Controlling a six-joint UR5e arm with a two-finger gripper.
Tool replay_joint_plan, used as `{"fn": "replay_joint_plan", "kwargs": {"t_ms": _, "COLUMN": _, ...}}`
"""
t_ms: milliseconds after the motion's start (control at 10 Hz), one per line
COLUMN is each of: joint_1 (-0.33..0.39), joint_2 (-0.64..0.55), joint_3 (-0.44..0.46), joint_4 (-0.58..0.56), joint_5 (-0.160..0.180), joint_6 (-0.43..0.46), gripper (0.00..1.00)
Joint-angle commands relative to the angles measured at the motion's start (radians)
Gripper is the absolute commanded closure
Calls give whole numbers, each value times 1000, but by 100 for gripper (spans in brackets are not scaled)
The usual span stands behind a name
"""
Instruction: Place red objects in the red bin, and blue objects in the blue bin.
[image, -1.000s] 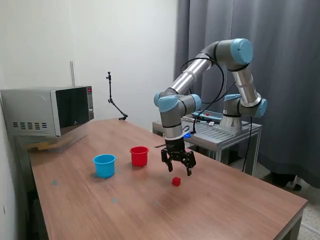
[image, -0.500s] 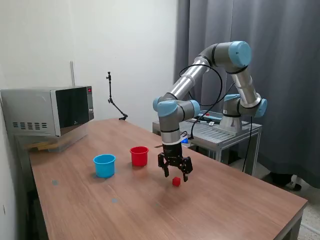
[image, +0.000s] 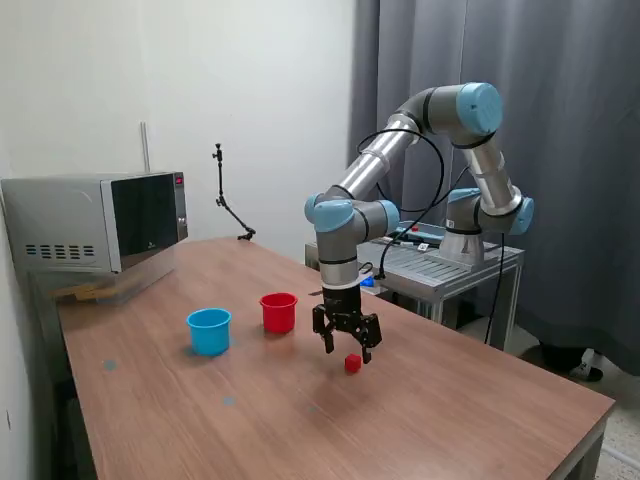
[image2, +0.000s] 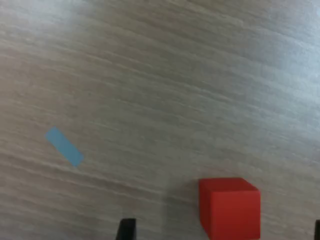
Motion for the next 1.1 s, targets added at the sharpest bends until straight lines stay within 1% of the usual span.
{"fn": "replay_joint_plan", "kwargs": {"t_ms": 0, "joint_1": 1, "joint_2": 0, "joint_3": 0, "joint_4": 0, "joint_5": -2, "joint_6": 5, "gripper": 0}}
{"fn": "replay_joint_plan", "kwargs": {"t_ms": 400, "joint_1": 14, "joint_2": -1, "joint_3": 26, "joint_4": 6, "joint_5": -5, "joint_6": 8, "gripper": 0}}
{"fn": "replay_joint_plan", "kwargs": {"t_ms": 1000, "joint_1": 28, "joint_2": -3, "joint_3": 17, "joint_4": 11, "joint_5": -7, "joint_6": 8, "gripper": 0}}
